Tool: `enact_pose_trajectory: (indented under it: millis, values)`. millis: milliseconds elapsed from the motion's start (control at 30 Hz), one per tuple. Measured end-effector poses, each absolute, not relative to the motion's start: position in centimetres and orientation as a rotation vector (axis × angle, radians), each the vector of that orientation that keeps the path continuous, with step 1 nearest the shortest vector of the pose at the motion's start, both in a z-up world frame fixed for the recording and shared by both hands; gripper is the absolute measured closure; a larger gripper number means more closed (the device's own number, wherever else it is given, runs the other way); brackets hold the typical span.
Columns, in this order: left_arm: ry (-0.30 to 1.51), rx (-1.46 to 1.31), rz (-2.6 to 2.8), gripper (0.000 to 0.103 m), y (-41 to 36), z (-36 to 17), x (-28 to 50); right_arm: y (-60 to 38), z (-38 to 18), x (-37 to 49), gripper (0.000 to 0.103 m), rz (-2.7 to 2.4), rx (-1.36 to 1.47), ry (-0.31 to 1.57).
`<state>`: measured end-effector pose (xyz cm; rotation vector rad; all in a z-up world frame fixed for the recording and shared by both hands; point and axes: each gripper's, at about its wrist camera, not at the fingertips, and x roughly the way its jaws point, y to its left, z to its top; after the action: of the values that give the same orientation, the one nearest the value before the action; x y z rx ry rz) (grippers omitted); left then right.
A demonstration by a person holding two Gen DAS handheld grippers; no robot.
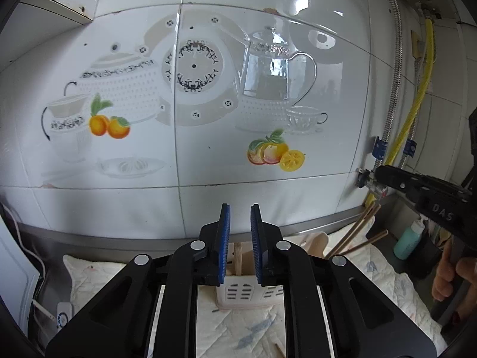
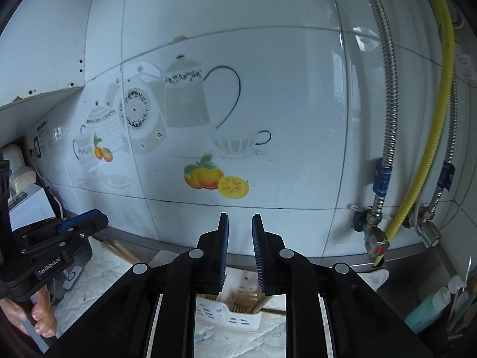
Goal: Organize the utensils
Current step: 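Withdraw both open grippers back over the last chopsticks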
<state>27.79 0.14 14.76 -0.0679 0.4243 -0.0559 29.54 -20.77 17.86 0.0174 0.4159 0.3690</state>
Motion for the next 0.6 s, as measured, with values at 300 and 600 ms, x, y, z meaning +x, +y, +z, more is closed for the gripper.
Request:
enact_pose_trajectory:
  millis: [300,600]
  values:
    - [0.416,-0.070,-0.058,0.087,-0.1,15.9,21.1,-24.0,20.5,20.9,0.078,0.377,0.049,0.370]
    - [0.431,-0.066,-0.069,0.056,-0.8,14.0,13.8,-26.9,20.9,10.9,0.067,0.365,0.061,0.324]
